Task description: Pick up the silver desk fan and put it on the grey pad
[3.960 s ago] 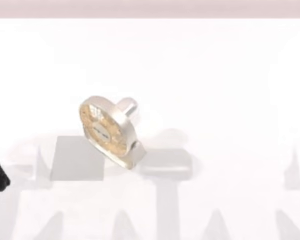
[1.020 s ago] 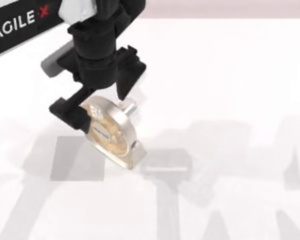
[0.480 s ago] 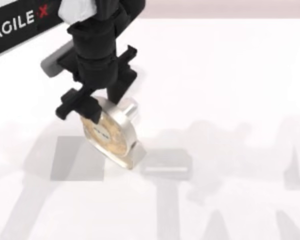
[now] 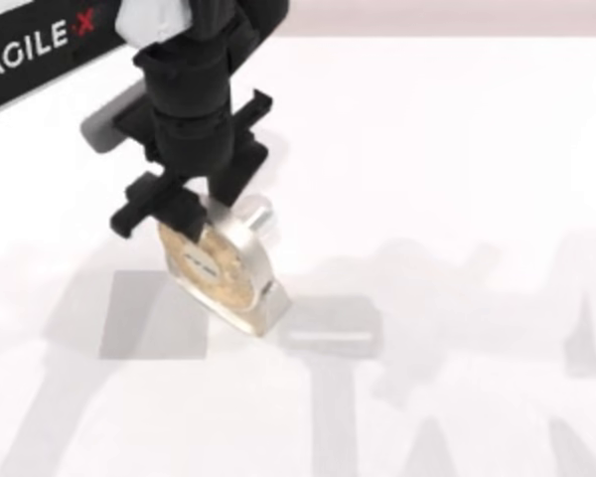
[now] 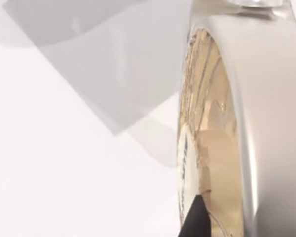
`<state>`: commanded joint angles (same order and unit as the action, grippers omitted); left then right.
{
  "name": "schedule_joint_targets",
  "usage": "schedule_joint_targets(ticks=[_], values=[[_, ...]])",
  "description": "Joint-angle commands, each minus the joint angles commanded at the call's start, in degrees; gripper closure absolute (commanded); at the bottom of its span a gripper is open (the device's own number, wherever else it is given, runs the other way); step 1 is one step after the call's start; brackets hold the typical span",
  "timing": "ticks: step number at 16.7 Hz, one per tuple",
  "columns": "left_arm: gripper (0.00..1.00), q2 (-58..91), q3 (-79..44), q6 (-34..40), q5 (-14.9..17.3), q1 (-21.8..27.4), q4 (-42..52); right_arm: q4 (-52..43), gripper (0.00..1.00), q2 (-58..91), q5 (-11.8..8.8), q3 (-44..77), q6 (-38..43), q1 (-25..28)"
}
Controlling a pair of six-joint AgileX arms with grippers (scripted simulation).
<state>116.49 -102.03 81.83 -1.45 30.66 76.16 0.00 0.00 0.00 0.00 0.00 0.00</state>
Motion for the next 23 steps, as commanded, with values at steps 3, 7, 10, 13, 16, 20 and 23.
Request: schedule_joint_targets(ticks=[3, 7, 10, 13, 16, 20, 23], values=[[1.0, 0.0, 0.0, 0.0, 0.0, 0.0, 0.0, 0.0, 0.0, 0.0, 0.0, 0.0, 0.0, 0.0], [1.0, 0.2, -1.0, 0.1, 0.0, -0.1, 1.0, 0.0, 0.0, 0.0, 0.0, 0.0, 0.0, 0.0], [1.0, 1.0, -5.8, 0.4, 0.0, -0.6, 5.6, 0.0, 0.0, 0.0, 0.0, 0.0, 0.0, 0.0], [1.0, 1.3, -11.4, 0.2, 0.0, -0.9, 10.5, 0.0, 0.0, 0.0, 0.0, 0.0, 0.0, 0.0], [1.0, 1.2, -13.1, 0.0, 0.0, -1.0, 12.0, 0.0, 0.0, 0.0, 0.0, 0.0, 0.0, 0.0], [1.0, 0.6, -12.2, 0.8, 0.1, -1.0, 11.6, 0.0, 0.0, 0.0, 0.0, 0.0, 0.0, 0.0], [1.0, -2.6, -7.0, 6.6, 0.3, -2.7, 10.0, 0.0, 0.0, 0.0, 0.0, 0.0, 0.0, 0.0]])
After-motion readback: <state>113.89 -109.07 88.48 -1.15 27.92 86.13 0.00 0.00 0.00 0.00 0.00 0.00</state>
